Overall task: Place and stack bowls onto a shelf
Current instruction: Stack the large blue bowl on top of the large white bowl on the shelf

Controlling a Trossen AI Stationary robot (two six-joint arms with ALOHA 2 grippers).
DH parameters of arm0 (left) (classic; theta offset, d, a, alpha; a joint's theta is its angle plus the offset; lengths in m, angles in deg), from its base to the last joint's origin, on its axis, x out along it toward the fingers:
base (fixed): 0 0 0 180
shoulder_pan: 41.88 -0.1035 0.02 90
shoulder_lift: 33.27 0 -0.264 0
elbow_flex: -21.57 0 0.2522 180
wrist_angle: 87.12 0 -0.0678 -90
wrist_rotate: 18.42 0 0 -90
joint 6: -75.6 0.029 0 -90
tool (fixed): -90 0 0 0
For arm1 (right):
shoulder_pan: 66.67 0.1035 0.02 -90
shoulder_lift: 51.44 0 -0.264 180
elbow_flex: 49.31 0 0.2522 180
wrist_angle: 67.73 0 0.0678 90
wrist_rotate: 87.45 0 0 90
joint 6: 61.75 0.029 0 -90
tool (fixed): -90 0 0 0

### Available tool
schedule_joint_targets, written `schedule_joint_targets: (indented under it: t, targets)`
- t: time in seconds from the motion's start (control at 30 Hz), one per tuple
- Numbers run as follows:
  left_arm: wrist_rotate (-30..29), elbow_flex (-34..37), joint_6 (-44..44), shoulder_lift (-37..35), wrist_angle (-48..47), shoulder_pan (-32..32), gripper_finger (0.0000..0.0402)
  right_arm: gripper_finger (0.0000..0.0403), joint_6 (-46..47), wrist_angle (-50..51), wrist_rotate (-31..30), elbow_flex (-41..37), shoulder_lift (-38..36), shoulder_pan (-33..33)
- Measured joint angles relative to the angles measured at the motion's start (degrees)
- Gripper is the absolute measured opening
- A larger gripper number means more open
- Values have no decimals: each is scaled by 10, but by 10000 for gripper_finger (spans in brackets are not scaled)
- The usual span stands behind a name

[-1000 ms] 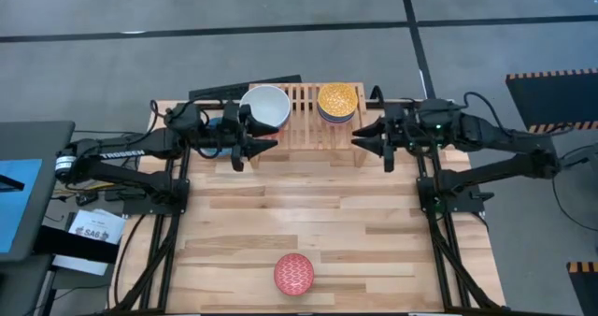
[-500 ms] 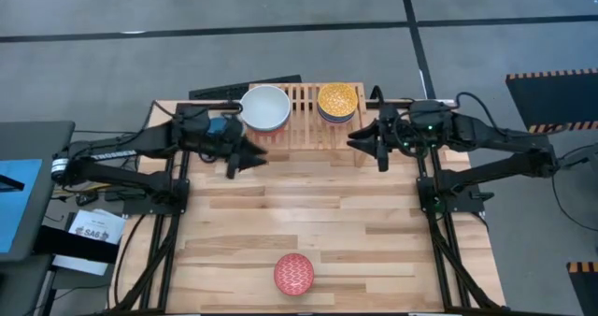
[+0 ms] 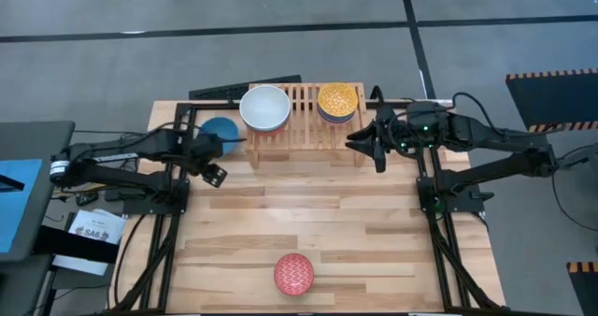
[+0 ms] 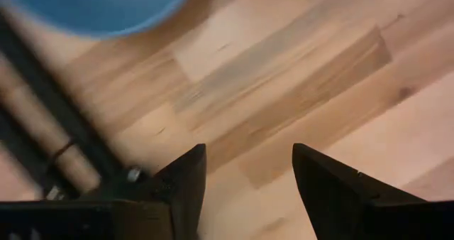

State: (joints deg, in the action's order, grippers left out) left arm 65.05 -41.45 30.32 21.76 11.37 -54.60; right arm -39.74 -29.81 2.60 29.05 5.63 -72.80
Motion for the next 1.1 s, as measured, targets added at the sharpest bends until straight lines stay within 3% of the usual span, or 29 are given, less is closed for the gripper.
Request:
schedule_joint_targets:
  t: [0.2, 0.7, 0.87, 1.1]
  targets:
    - [23, 64, 113, 16, 124, -82, 194, 150, 0, 5, 0, -1, 16, 0]
    - [-28, 50, 392, 77, 105, -146, 194, 150, 1, 6, 1, -1, 60, 1]
    - [-76, 50, 450, 113, 111, -154, 194, 150, 2, 6, 1, -1, 61, 1]
    - [-73, 50, 502, 170, 137, -183, 194, 150, 16, 6, 2, -1, 61, 1]
